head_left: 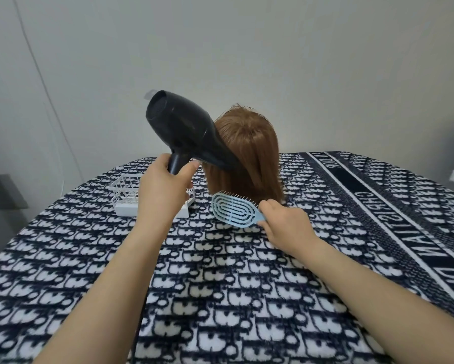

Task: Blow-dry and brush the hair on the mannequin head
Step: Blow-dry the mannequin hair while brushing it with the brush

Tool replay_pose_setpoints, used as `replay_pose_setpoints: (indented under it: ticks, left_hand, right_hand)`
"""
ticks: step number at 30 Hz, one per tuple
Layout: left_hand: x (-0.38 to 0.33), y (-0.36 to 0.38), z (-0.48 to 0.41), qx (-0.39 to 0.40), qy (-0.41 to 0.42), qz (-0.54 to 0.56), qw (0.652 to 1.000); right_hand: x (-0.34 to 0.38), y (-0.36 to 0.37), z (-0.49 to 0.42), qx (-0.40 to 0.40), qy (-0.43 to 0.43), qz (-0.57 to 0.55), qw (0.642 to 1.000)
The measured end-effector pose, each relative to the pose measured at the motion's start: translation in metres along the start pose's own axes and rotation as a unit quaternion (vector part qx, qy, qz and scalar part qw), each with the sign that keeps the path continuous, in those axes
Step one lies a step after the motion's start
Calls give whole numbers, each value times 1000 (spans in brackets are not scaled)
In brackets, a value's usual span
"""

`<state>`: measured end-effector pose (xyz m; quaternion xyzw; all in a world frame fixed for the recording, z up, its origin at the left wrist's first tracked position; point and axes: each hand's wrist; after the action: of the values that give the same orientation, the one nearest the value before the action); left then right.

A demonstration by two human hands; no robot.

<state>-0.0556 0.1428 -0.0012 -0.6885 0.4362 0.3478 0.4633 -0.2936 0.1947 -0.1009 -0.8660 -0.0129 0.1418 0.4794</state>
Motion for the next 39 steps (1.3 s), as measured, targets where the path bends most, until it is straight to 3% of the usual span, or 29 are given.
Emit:
replay_pose_setpoints:
  ticks: [4, 11, 14, 18, 28, 39]
  left_hand:
    - [-2, -5, -3, -56, 30, -64, 996]
    - [1, -15, -3, -70, 0, 7, 998]
    - [3, -17, -3, -75, -14, 11, 997]
    - [7, -20, -3, -74, -22, 16, 997]
    - [21, -17, -9, -50, -53, 23, 997]
    - [26, -16, -14, -81, -55, -33, 995]
  right_hand:
    - [0, 2, -1, 4, 4, 0, 1000]
    - [6, 7, -11, -16, 96, -129, 987]
    - [14, 10, -20, -12, 154, -214, 964]
    - [27, 13, -32, -2, 227, -359, 905]
    - [49, 8, -51, 22, 278, -513, 812]
    - [54, 11, -53, 31, 307, -552, 775]
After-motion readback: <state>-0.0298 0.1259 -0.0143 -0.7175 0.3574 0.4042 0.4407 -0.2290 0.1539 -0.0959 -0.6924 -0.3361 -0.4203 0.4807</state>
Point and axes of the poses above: each hand's wrist, its own z-axis away from the middle knuckle, its own y-axis out of the palm, x = y × z, and after that the axes turned 8 degrees about -y, right-handed
